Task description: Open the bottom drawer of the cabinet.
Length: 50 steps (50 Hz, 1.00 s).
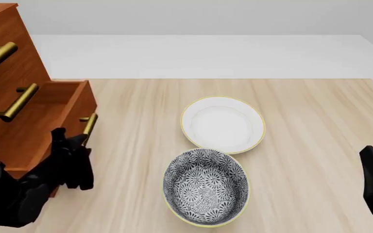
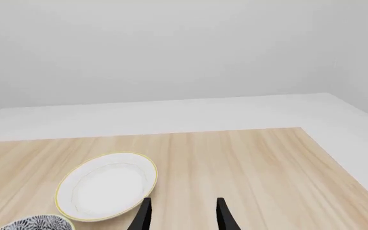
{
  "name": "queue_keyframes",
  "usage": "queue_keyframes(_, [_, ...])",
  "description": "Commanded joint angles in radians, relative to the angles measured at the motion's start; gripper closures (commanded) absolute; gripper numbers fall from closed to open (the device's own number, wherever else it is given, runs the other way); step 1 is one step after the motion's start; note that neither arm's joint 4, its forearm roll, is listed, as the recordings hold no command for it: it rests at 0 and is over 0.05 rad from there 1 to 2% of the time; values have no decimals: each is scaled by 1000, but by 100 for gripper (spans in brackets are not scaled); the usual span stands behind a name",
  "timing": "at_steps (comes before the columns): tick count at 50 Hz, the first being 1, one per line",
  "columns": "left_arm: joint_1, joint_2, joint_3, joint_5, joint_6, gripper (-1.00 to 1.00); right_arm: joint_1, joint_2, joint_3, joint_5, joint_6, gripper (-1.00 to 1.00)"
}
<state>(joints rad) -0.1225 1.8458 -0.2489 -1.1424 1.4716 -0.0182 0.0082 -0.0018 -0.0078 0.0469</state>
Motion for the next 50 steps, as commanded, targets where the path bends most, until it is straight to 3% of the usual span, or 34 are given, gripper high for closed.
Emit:
queue_keyframes(1, [-64, -6, -93, 1, 9, 100, 0, 0, 0, 0, 0, -100])
queue_keyframes(36, [-64, 24, -94, -19, 17, 100, -3, -2, 0, 2, -1, -100])
queue_keyframes(37, [-64, 23, -94, -15, 15, -100, -3, -2, 0, 2, -1, -100])
queue_keyframes(50, [-57, 30, -91, -12, 15, -100, -4, -1, 0, 1, -1, -100])
